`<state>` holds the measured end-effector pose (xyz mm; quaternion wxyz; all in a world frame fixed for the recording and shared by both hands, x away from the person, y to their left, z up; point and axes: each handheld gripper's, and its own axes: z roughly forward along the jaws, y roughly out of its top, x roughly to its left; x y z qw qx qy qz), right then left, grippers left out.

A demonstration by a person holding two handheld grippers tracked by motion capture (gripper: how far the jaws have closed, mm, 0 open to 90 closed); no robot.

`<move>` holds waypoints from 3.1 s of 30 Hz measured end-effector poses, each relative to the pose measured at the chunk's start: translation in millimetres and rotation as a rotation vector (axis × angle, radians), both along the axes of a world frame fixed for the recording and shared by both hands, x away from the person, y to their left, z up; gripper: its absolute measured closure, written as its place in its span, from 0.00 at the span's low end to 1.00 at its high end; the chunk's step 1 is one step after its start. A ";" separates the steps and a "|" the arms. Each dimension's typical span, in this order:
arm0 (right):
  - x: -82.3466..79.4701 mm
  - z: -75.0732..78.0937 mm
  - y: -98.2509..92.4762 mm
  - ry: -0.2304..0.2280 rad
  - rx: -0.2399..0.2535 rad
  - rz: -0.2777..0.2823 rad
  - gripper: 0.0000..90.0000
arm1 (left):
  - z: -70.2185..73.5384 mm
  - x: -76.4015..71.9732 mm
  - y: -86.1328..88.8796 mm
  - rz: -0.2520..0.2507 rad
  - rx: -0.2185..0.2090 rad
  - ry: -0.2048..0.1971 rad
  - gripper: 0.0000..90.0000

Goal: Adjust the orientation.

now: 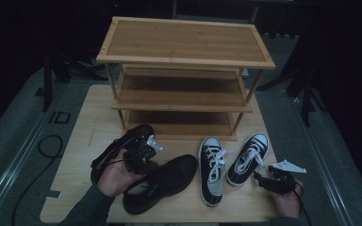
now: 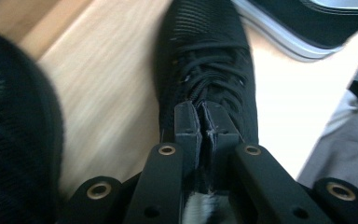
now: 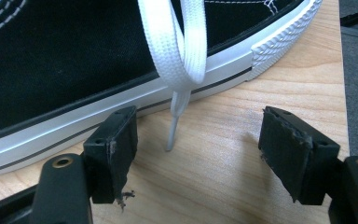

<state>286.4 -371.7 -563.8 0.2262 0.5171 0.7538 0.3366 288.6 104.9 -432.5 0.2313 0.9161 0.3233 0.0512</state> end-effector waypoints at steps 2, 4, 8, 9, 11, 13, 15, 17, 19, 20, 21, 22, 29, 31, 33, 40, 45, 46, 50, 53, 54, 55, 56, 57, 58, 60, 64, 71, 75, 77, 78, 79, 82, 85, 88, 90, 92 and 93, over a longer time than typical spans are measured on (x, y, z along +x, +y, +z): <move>0.0 0.0 0.0 0.000 0.000 0.000 0.31 | 0.0 2.7 4.2 0.016 0.005 -0.007 0.95; 0.0 0.0 0.0 0.000 0.000 -0.001 0.31 | -0.2 5.1 8.5 0.029 0.001 -0.009 0.95; -0.1 0.0 0.1 0.001 0.001 -0.001 0.31 | 0.4 6.8 15.7 0.056 0.005 -0.017 0.95; 0.0 0.0 0.0 0.000 0.001 -0.001 0.31 | 0.2 6.8 17.6 0.062 0.004 -0.020 0.95; 0.0 0.0 0.0 0.000 0.001 -0.001 0.31 | -0.1 6.5 21.3 0.071 0.001 -0.023 0.96; 0.0 0.0 0.1 0.000 0.000 0.000 0.31 | -0.1 6.8 24.9 0.080 0.000 -0.026 0.96; 0.0 0.0 0.1 0.001 0.001 -0.001 0.31 | -0.1 7.7 28.8 0.089 0.000 -0.029 0.96; 0.0 0.0 0.1 0.001 0.000 -0.001 0.31 | 0.1 8.6 32.9 0.104 0.001 -0.030 0.96; -0.1 0.0 0.2 0.001 0.001 -0.001 0.31 | 0.3 9.3 36.8 0.117 0.006 -0.035 0.96; 0.0 0.0 0.2 0.001 0.001 -0.001 0.31 | 0.2 9.5 38.8 0.124 0.005 -0.036 0.96; 0.0 0.0 0.2 0.001 0.001 -0.001 0.31 | 0.4 9.5 40.6 0.131 0.007 -0.037 0.96; 0.0 0.0 0.1 0.000 0.000 0.000 0.31 | 0.4 9.6 42.4 0.135 0.008 -0.039 0.96; 0.0 0.0 0.2 0.000 0.000 -0.001 0.31 | 0.1 10.6 50.2 0.148 -0.004 -0.035 0.96; 0.0 0.0 0.2 0.001 0.000 -0.001 0.31 | -0.1 10.7 51.3 0.153 0.001 -0.040 0.96; 0.0 0.0 0.2 0.001 0.000 -0.001 0.31 | -0.2 10.9 52.9 0.163 0.002 -0.048 0.95; 0.0 0.0 0.2 0.000 0.000 -0.001 0.31 | -0.1 13.0 59.6 0.180 0.012 -0.059 0.95; 0.0 0.0 0.2 0.000 0.000 -0.001 0.31 | -0.6 12.9 58.7 0.168 0.014 -0.058 0.95; 0.0 0.0 0.2 0.000 0.000 -0.001 0.31 | -0.7 12.8 58.8 0.166 0.013 -0.057 0.94; 0.0 0.0 0.2 0.000 0.000 -0.001 0.31 | -0.2 13.1 59.9 0.175 -0.020 -0.063 0.86; 0.0 0.0 0.2 0.001 0.000 -0.001 0.31 | 0.7 14.1 59.9 0.174 -0.051 -0.053 0.76; 0.0 0.0 0.2 0.001 0.000 -0.001 0.31 | 0.8 14.3 59.6 0.173 -0.055 -0.050 0.73; 0.0 0.0 0.2 0.001 0.000 -0.001 0.31 | 0.9 14.5 59.4 0.171 -0.056 -0.050 0.71; -0.1 0.0 0.3 0.001 0.000 -0.001 0.31 | 0.9 14.7 59.2 0.172 -0.058 -0.053 0.69; -0.1 0.0 0.3 0.001 0.000 -0.001 0.31 | 1.0 14.9 59.3 0.172 -0.059 -0.056 0.67; -0.1 0.0 0.3 0.001 0.000 -0.001 0.31 | 1.3 14.8 59.3 0.176 -0.060 -0.060 0.66; -0.1 0.0 0.3 0.001 0.000 -0.002 0.31 | 2.2 14.8 60.0 0.183 -0.066 -0.072 0.62; 0.0 0.0 0.3 0.001 0.001 -0.002 0.31 | 3.7 13.7 61.4 0.193 -0.070 -0.087 0.55; -0.1 0.0 0.3 0.001 0.000 -0.002 0.31 | 5.3 12.8 65.0 0.205 -0.077 -0.090 0.50; 0.0 0.0 0.3 0.001 0.001 -0.002 0.31 | 6.6 13.7 70.4 0.215 -0.083 -0.091 0.50; -0.1 0.0 0.3 0.001 0.001 -0.002 0.31 | 7.2 12.9 71.3 0.217 -0.087 -0.093 0.50; -0.1 0.0 0.3 0.001 0.001 -0.002 0.31 | 7.8 12.4 71.9 0.215 -0.084 -0.092 0.50; -0.1 0.0 0.3 0.001 0.000 -0.002 0.31 | 7.7 12.0 72.3 0.214 -0.086 -0.094 0.50; -0.1 0.0 0.3 0.001 0.000 -0.002 0.31 | 8.0 11.4 74.1 0.217 -0.084 -0.095 0.50; -0.1 0.0 0.3 0.001 0.000 -0.001 0.31 | 7.8 11.4 76.4 0.220 -0.081 -0.096 0.50; -0.1 0.0 0.3 0.001 0.000 -0.001 0.31 | 7.7 11.6 78.6 0.228 -0.076 -0.092 0.50; -0.1 0.0 0.3 0.001 -0.001 -0.001 0.31 | 8.0 11.6 80.6 0.233 -0.073 -0.092 0.50; -0.1 0.0 0.3 0.001 -0.001 -0.001 0.31 | 9.0 11.0 82.2 0.236 -0.071 -0.094 0.50; -0.1 0.0 0.3 0.001 -0.001 -0.001 0.31 | 9.6 10.9 82.8 0.236 -0.069 -0.095 0.50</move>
